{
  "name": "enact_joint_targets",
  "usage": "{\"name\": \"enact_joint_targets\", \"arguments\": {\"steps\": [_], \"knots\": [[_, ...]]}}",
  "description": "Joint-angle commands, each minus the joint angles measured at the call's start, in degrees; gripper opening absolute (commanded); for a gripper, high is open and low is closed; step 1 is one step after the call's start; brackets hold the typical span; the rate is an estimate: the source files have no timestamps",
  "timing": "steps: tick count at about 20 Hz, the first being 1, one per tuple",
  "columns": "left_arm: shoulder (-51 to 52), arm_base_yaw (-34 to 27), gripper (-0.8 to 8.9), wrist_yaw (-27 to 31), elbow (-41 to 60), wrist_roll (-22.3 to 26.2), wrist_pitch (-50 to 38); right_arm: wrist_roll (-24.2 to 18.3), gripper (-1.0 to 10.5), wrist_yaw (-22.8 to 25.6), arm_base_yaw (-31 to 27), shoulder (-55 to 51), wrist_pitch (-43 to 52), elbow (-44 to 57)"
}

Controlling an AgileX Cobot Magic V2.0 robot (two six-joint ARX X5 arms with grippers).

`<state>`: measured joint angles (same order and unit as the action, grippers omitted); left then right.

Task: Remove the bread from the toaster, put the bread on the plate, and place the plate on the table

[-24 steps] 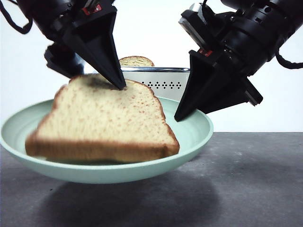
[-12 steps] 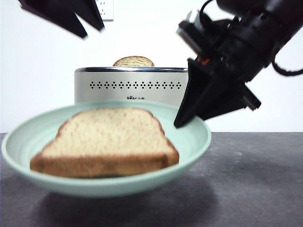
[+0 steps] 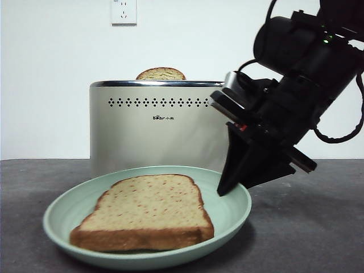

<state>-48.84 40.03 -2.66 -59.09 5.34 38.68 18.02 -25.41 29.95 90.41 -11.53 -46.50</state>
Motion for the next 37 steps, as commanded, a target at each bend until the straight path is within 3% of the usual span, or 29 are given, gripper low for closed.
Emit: {"name": "enact_joint_targets", "arguments": {"steps": [1, 12, 16, 19, 26, 33, 37], "knots": [[-0.15, 0.55, 2.6, 0.33, -1.44, -0.28, -0.02, 0.63, 0.0, -0.09, -0.83, 1.57, 0.57, -0.76], [-0.17, 0.55, 2.6, 0.33, -1.44, -0.22, -0.96, -0.44, 0.1, -0.63, -0.13, 5.86, -1.2, -0.76], [-0.17, 0.55, 2.6, 0.33, -1.44, -0.02, -0.94, -0.35, 1.9, -0.09, -0.13, 5.44, -1.2, -0.76], [-0.17, 0.55, 2.6, 0.33, -1.44, 0.02, -0.96, -0.42, 2.0, 0.2, -0.15, 3.3, -1.64, -0.83], [-0.2, 0.55, 2.57, 0.33, -1.44, 0.0, -0.94, -3.06, 2.0, 6.84, -0.15, -12.31, -11.04, -0.87], [-0.2, 0.55, 2.29, 0.31, -1.44, -0.17, -0.37, -4.74, 2.0, 6.82, 5.6, -33.46, -18.29, -0.87], [-0.2, 0.55, 1.84, 0.28, -1.44, -0.5, 1.79, -4.42, 1.4, 6.82, 9.84, -40.17, -21.7, -0.87]]}}
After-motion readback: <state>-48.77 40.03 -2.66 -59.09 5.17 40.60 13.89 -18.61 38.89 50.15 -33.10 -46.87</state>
